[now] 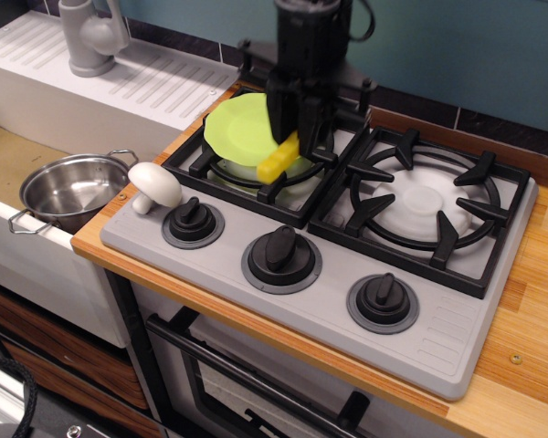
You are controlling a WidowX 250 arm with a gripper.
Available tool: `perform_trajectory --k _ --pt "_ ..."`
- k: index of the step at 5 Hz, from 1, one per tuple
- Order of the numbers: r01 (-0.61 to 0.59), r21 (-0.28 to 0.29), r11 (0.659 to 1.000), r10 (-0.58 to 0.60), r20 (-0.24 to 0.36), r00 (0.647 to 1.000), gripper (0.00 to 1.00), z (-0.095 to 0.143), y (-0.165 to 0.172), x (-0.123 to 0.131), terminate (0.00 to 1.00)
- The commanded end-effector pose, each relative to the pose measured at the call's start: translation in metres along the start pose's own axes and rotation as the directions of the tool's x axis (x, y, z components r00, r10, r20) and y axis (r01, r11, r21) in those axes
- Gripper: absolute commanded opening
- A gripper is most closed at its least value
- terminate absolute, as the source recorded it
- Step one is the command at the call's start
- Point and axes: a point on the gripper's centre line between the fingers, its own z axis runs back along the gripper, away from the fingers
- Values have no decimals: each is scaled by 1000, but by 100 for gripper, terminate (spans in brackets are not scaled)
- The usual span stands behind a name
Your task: Put fry on plate and mushroom in pot or pan in sink
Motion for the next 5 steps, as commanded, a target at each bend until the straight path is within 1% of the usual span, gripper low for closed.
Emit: perform_trajectory --k 1,2,3,4,5 --pt "134 -1 991 -132 149 980 0 19 50 46 0" --pt "177 -11 984 -173 163 971 0 14 71 63 0" --pt "188 -18 982 -182 168 969 0 5 83 74 0" --pt "186 -15 983 -180 170 969 100 -3 81 72 0" --pt "147 -11 989 -144 153 978 100 -1 70 66 0"
